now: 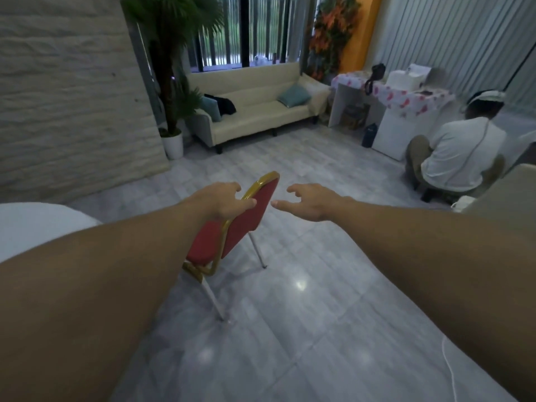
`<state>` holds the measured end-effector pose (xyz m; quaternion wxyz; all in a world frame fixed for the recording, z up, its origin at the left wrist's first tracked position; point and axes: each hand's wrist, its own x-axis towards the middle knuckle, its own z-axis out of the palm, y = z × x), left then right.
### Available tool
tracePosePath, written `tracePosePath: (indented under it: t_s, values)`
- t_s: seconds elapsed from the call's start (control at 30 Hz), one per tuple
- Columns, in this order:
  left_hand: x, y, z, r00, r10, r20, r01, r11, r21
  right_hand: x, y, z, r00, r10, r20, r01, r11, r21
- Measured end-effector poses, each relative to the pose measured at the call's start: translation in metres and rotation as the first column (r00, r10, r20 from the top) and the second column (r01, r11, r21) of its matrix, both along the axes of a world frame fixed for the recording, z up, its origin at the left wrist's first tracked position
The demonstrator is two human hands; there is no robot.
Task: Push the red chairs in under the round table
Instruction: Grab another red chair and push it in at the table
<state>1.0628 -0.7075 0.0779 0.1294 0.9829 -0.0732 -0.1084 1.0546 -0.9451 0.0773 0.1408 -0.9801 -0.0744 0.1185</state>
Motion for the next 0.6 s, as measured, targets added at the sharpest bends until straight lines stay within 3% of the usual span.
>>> tracePosePath:
  t_s: [0.33,0.6]
  values:
    - [0.129,-0.032,-0.057,0.994,0.067,-0.085,-0.07,0.997,-0.038,0.15,-0.025,-0.027,0.988,0.156,0.012,-0.157,0.987,0.022]
    - [0.211,-0.037,-0.093,0.959,0.164,-0.23,-0.174,0.984,-0.025,0.27,-0.04,-0.068,0.963,0.25,-0.102,-0.254,0.967,-0.018]
